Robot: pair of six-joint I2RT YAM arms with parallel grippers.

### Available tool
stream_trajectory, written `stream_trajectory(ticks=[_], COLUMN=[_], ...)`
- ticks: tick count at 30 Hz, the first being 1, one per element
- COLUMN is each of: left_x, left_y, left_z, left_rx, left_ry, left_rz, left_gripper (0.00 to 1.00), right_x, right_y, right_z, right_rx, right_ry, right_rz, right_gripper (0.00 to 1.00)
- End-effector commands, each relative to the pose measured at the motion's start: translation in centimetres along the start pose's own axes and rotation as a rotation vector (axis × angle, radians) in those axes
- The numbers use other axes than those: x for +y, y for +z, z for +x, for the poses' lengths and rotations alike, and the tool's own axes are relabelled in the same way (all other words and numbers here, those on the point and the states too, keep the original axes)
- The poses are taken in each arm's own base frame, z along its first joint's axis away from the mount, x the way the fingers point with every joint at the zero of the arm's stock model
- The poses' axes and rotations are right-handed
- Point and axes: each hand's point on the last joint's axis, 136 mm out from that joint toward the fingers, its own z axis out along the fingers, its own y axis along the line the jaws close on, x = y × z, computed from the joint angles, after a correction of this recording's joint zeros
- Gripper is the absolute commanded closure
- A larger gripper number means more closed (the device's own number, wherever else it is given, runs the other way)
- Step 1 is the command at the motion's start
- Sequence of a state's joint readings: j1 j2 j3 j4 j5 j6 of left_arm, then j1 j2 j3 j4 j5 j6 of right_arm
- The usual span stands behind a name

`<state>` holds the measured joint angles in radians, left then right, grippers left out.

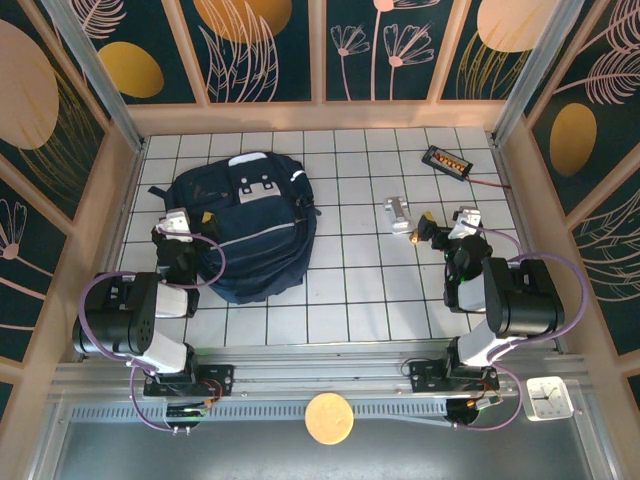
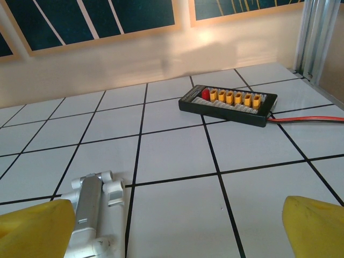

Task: Pack the student bag

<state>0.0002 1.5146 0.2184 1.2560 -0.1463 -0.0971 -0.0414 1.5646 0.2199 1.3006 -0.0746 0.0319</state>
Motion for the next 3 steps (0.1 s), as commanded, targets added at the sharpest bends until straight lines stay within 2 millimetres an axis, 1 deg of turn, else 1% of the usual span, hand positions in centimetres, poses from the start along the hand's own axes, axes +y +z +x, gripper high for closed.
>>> stream_trajectory(ticks=[1,3], left_x=[0.27,0.25], left_y=[-0.15,-0.15], left_z=[-1.19,-1.22], left_rx=[-0.052,-0.053], left_ry=[-0.015,-0.015], left_rz=[-0.007,-0.007], left_gripper=[0.01,0.01], right_x=[-0.25,-0.26], right_y=[0.08,0.04], right_z=[-0.67,-0.74], right_rx=[-0.026,-0.028], right_ry=[-0.021,-0.021], right_rz=[0.017,0.017], right_gripper=[0.01,0.01])
